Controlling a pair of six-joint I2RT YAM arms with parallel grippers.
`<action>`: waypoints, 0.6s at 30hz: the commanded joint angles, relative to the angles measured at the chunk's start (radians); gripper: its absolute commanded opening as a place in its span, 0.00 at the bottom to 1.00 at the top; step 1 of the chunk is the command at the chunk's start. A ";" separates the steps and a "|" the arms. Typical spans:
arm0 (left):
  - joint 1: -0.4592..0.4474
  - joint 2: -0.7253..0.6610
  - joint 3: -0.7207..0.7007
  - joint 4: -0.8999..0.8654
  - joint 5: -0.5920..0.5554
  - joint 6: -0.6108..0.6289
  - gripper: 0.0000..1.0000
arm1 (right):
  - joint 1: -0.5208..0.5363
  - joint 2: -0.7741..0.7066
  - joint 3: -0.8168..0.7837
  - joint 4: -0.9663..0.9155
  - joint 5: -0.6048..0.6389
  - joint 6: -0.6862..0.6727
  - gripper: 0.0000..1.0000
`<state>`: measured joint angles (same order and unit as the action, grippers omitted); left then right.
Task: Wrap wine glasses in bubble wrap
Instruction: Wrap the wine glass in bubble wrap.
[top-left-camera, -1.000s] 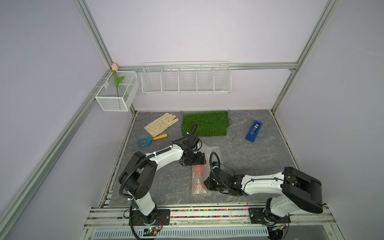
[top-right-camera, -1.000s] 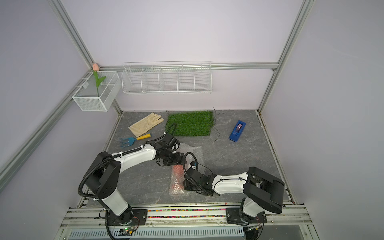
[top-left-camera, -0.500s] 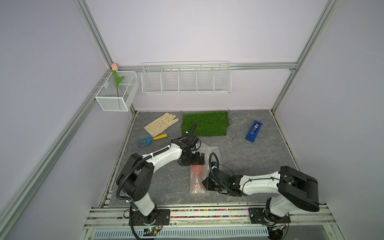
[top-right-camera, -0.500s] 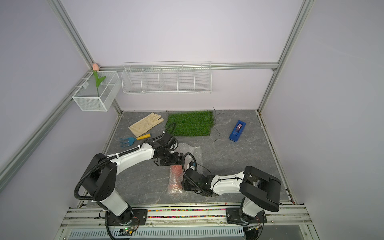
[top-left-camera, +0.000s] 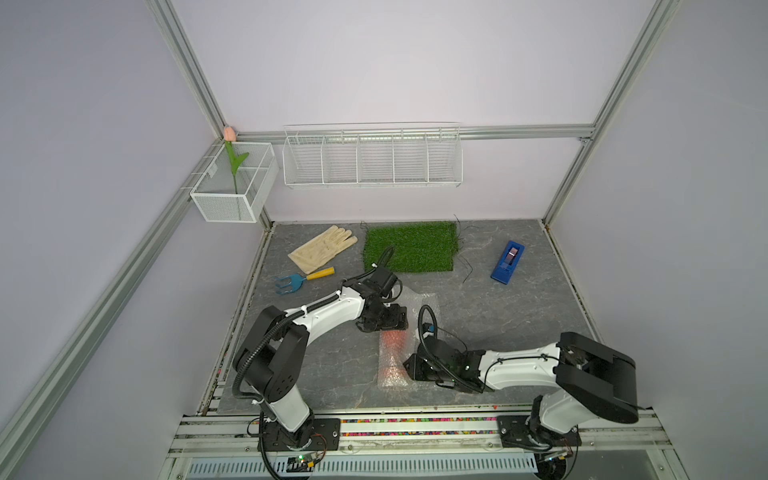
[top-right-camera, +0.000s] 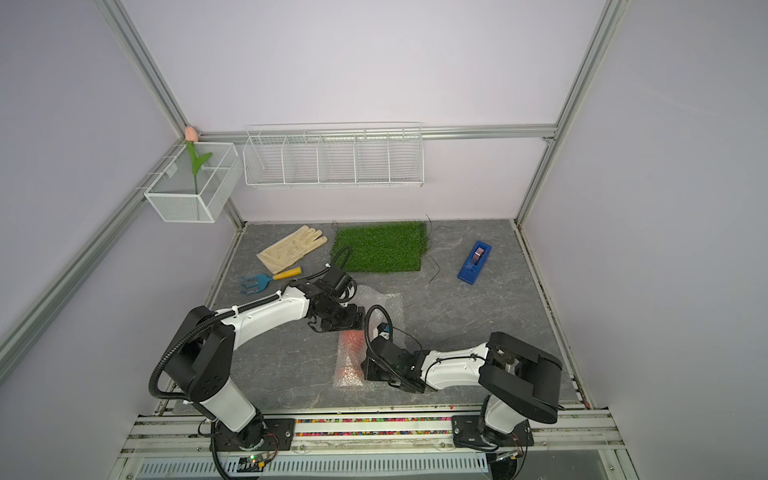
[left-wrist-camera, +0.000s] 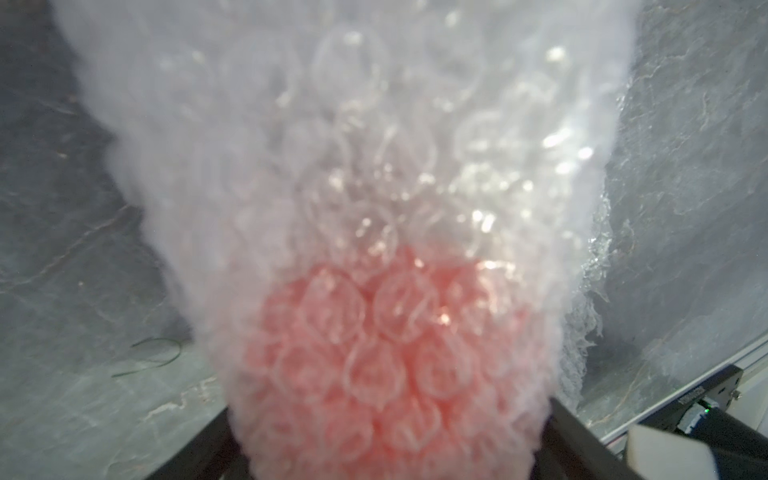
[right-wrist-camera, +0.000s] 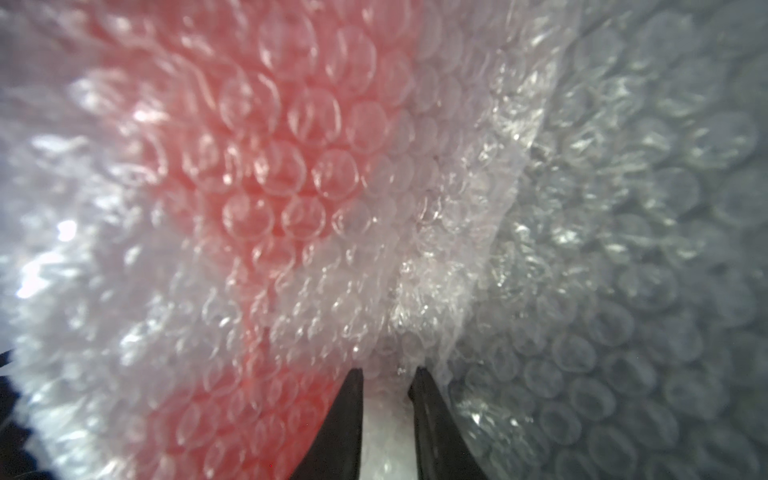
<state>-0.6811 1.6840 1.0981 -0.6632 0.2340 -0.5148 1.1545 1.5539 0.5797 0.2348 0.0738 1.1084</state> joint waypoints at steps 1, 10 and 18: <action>0.002 0.038 0.035 -0.079 -0.096 0.020 0.80 | 0.005 -0.035 -0.014 -0.021 -0.004 -0.003 0.28; -0.024 0.079 0.124 -0.219 -0.232 0.049 0.75 | -0.053 -0.210 -0.063 -0.157 0.040 -0.046 0.30; -0.076 0.180 0.256 -0.392 -0.383 0.024 0.72 | -0.145 -0.358 -0.087 -0.286 0.054 -0.088 0.35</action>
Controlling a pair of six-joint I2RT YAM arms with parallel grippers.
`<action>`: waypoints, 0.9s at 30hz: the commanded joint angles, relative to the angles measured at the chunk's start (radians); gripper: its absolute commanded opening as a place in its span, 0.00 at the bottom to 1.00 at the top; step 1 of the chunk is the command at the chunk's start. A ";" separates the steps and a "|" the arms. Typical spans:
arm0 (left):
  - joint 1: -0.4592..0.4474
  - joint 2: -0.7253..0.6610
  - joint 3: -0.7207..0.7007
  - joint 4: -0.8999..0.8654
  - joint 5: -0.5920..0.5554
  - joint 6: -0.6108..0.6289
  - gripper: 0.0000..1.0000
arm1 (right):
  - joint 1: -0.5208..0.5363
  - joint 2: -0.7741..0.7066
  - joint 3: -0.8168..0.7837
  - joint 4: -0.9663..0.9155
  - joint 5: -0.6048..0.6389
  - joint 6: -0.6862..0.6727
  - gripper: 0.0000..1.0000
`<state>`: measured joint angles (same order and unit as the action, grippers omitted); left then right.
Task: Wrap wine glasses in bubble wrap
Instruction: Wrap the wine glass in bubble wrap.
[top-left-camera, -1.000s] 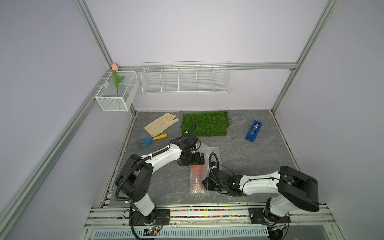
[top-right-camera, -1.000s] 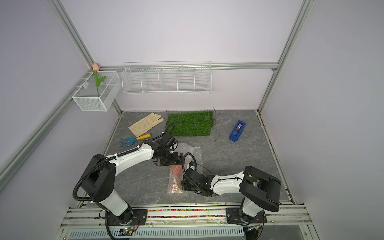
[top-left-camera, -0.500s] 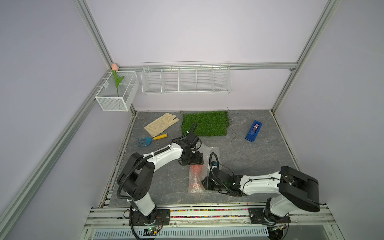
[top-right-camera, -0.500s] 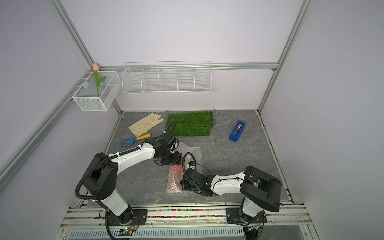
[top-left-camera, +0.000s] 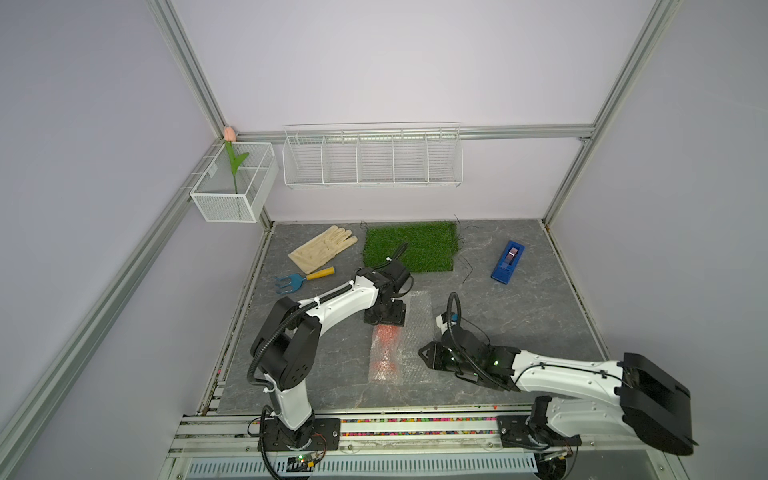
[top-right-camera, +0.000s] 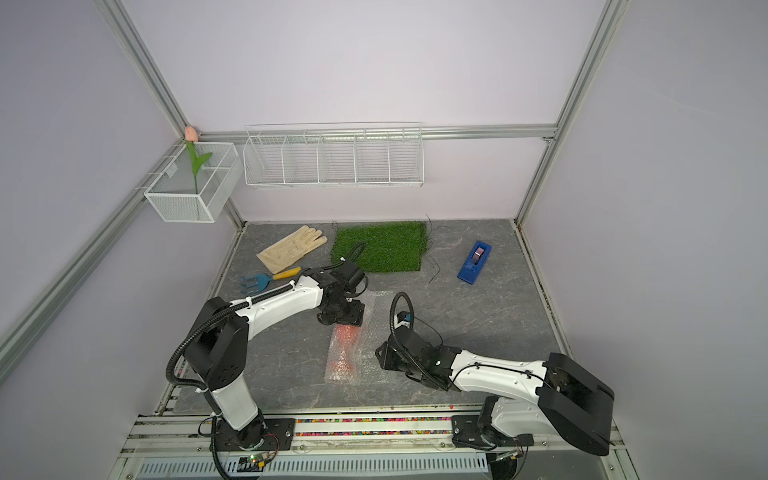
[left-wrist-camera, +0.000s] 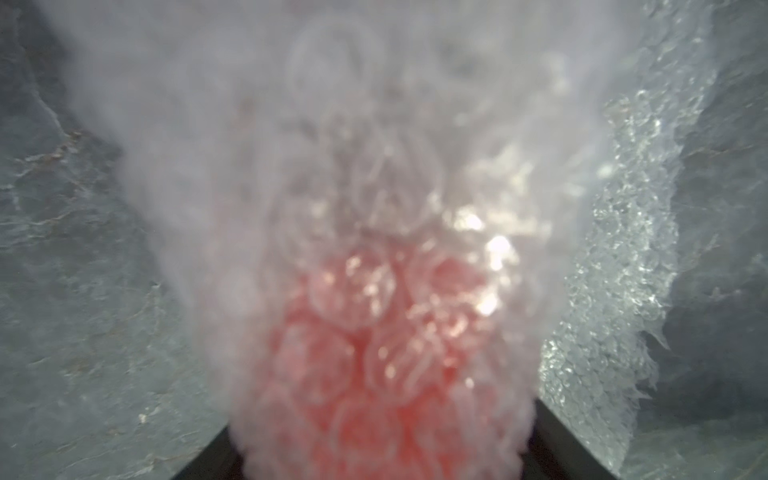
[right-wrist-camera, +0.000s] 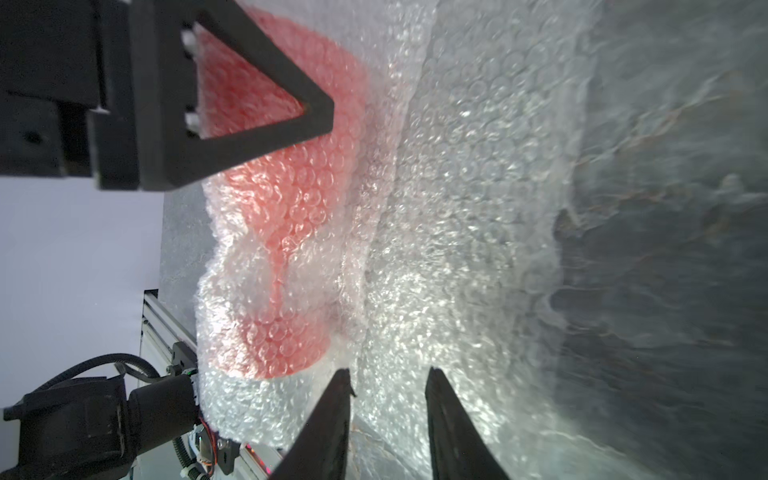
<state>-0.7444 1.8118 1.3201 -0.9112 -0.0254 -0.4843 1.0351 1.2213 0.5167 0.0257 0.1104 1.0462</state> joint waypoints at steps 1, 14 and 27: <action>-0.021 0.069 0.055 -0.170 -0.143 -0.017 0.72 | -0.040 -0.033 -0.025 -0.083 0.011 -0.032 0.35; -0.110 0.313 0.333 -0.484 -0.379 -0.192 0.65 | -0.197 -0.060 -0.030 -0.077 -0.090 -0.058 0.36; -0.153 0.518 0.533 -0.682 -0.485 -0.278 0.70 | -0.217 -0.061 -0.020 -0.081 -0.099 -0.069 0.36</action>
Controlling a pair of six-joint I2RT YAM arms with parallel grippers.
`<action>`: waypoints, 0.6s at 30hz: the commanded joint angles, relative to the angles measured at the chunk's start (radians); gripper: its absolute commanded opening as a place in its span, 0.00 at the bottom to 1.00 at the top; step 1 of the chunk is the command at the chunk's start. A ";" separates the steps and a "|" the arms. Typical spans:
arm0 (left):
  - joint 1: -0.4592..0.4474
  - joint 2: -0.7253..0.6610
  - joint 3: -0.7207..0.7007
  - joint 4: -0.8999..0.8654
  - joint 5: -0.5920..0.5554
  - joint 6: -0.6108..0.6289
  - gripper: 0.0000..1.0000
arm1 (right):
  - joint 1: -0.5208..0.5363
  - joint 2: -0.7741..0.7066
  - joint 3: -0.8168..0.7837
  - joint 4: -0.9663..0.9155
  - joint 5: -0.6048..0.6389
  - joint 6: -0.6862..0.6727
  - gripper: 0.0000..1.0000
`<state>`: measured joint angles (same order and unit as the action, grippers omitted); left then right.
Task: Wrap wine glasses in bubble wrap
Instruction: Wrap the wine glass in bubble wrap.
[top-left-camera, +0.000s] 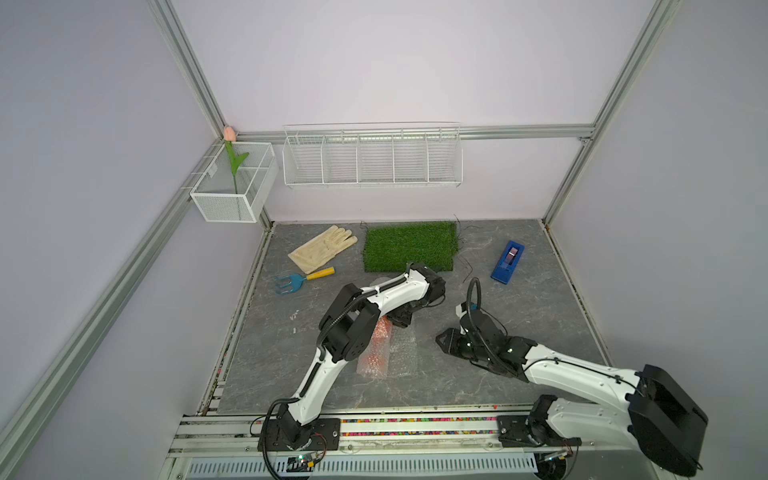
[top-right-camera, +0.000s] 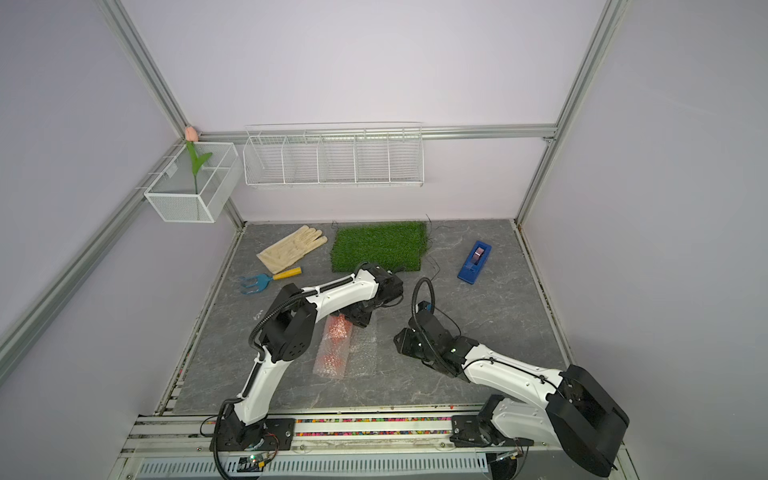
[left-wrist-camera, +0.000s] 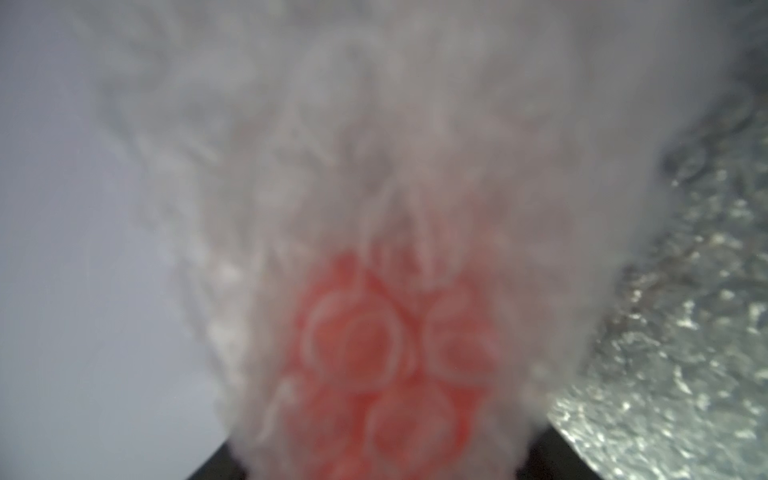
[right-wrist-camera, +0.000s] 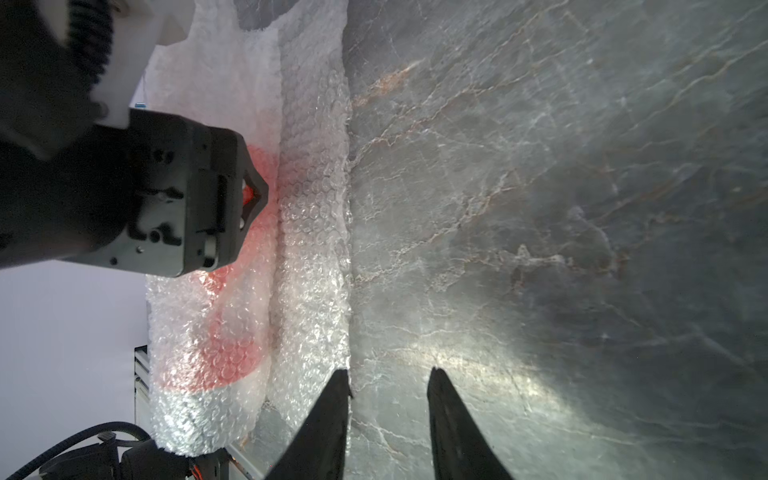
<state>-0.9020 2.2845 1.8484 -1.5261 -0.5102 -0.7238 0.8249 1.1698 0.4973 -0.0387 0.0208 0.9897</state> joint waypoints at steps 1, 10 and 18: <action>0.003 0.040 0.003 -0.056 0.015 -0.031 0.75 | -0.005 -0.007 0.000 -0.014 -0.012 -0.013 0.35; 0.005 -0.031 0.034 -0.013 0.091 0.058 0.99 | -0.005 0.036 0.008 0.026 -0.032 -0.012 0.35; 0.006 -0.094 0.038 0.008 0.127 0.043 0.99 | 0.002 0.072 0.001 0.099 -0.060 0.001 0.35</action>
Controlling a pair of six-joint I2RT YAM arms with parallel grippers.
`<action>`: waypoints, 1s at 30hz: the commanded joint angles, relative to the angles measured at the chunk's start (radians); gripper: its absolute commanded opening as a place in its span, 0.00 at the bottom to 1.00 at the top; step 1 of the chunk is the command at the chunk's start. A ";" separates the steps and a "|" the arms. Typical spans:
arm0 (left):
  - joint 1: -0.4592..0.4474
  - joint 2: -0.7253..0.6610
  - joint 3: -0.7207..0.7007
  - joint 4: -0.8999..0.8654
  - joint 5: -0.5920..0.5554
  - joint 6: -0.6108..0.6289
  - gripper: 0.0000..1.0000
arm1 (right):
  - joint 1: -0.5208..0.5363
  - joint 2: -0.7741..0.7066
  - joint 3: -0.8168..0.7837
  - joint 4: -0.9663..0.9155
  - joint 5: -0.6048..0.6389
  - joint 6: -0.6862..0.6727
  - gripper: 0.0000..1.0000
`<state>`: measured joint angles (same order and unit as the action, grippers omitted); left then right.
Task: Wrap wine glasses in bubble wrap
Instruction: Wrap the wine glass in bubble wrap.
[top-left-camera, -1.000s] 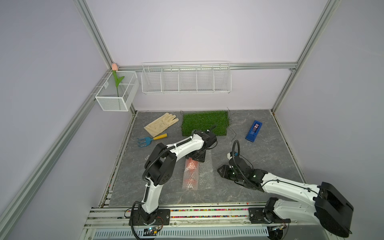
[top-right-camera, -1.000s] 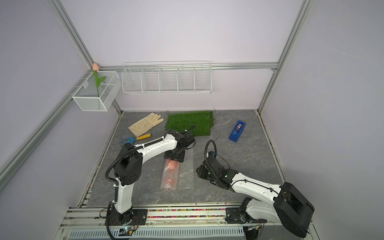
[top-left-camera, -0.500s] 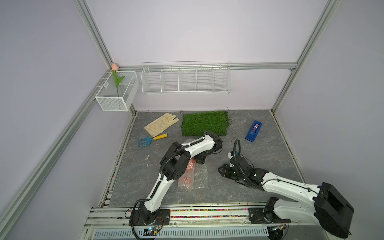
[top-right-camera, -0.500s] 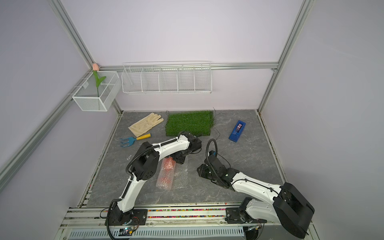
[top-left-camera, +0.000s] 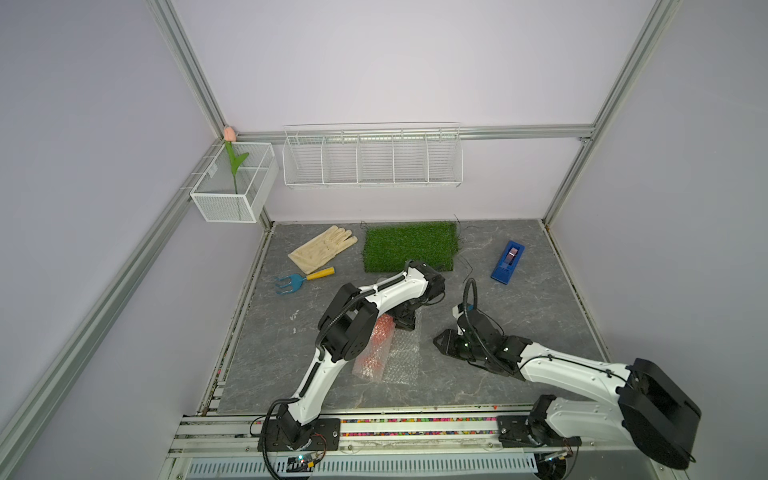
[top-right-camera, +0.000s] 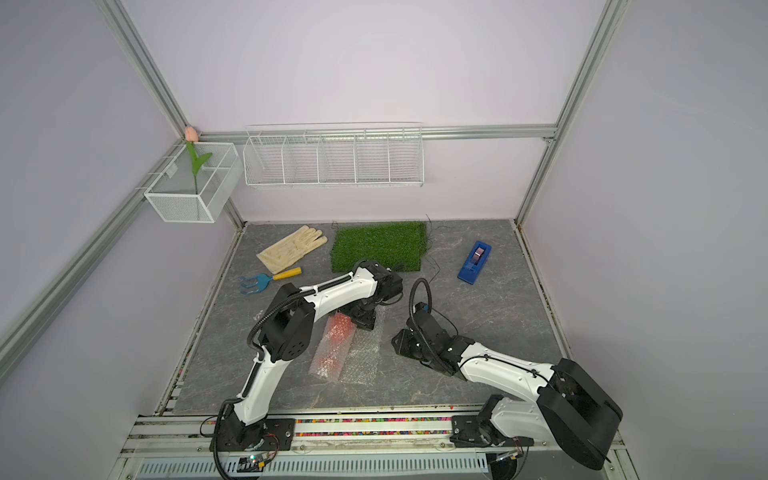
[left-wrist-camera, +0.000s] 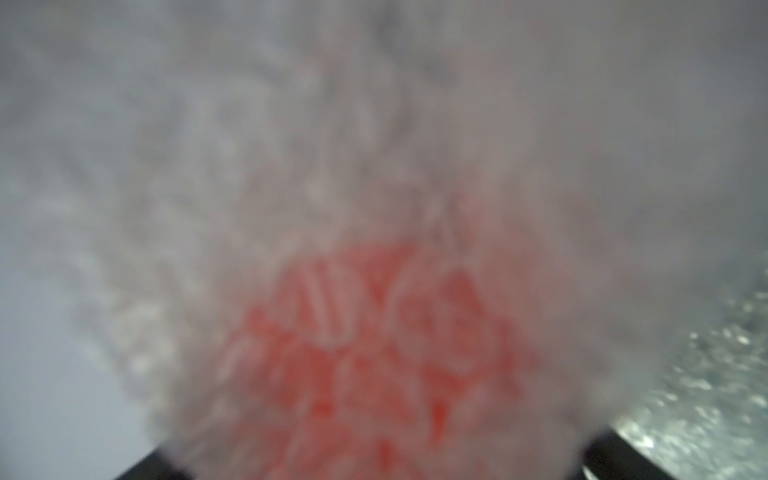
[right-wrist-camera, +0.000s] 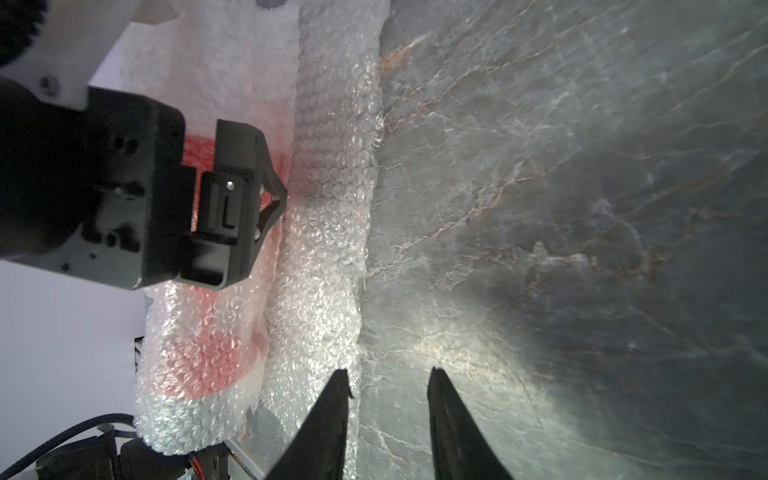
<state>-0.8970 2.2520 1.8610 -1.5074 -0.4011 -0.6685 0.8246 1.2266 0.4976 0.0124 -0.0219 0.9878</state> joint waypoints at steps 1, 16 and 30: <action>0.002 -0.071 0.025 -0.007 0.023 -0.017 0.99 | 0.005 0.025 0.005 0.054 -0.018 0.005 0.36; 0.038 -0.198 -0.120 0.139 0.153 0.017 0.99 | 0.019 0.137 0.037 0.129 -0.059 0.016 0.36; 0.095 -0.358 -0.268 0.287 0.257 0.037 0.99 | 0.040 0.158 0.081 0.171 -0.075 0.009 0.36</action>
<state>-0.8249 1.9400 1.6127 -1.2560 -0.1787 -0.6407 0.8509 1.3697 0.5400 0.1490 -0.0830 0.9943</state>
